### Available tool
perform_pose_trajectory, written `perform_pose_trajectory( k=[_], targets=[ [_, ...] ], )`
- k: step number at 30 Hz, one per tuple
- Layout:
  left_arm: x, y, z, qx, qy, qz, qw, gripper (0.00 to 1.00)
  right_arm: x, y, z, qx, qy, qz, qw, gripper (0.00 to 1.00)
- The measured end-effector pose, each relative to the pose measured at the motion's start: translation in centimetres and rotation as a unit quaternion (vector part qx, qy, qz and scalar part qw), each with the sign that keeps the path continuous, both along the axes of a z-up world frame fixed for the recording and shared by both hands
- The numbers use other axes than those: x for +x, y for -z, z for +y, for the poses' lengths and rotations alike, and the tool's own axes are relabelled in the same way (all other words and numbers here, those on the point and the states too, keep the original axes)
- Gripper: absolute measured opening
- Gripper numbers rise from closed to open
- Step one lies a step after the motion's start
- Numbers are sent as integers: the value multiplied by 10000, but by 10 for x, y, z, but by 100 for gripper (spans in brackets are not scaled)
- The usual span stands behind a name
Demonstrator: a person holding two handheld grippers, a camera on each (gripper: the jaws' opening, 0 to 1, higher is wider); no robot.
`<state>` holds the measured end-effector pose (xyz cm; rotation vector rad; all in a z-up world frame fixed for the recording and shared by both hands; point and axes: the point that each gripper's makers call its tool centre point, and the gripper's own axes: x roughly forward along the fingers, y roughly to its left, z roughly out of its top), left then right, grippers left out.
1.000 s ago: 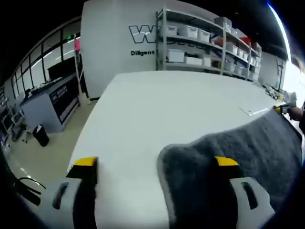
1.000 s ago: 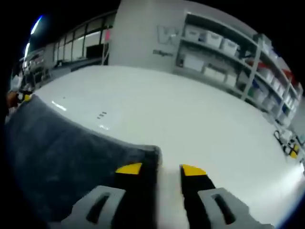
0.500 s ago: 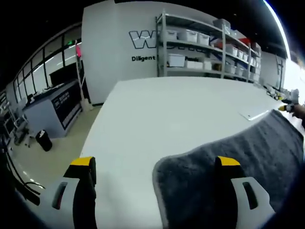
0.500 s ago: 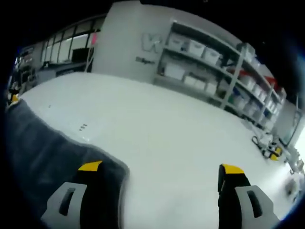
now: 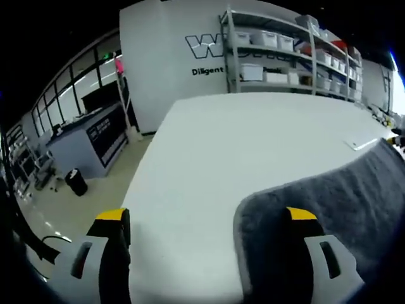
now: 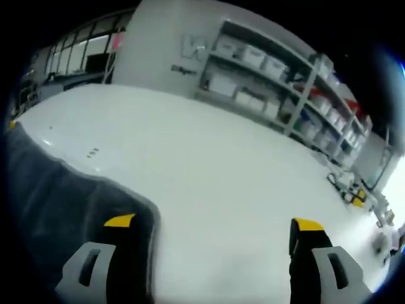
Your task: Open the folded towel by lifting each exposed corner and separating the folded layers until the towel lies flat within the target outline without major curled edges
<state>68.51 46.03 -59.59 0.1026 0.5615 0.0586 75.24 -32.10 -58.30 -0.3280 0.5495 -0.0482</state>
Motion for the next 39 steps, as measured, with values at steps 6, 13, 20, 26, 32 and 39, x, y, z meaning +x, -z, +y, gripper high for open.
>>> perform_pose_trajectory(
  k=[6, 13, 20, 26, 32, 39],
  targets=[
    [0, 3, 8, -150, -16, 10, 9999, 97, -2, -3, -16, -219, 82, -51, 9997, 100],
    [2, 1, 1, -331, 139, -7, 9994, 91, -7, -4, -14, -142, 65, -77, 9998, 100],
    [5, -25, -12, -407, 404, -315, 9979, 99, -9, -22, -8, 230, -17, -265, 9994, 100],
    [-1, -48, -27, -614, 623, -472, 9950, 100, -22, -48, 1, 431, -82, -478, 9979, 100],
    [-10, -65, -34, -807, 588, -619, 9931, 99, -41, -61, 17, 426, -237, -389, 9981, 100],
    [-36, -79, -41, -753, 638, -736, 9924, 99, -66, -83, 30, 611, -366, -723, 9948, 98]
  ],
)
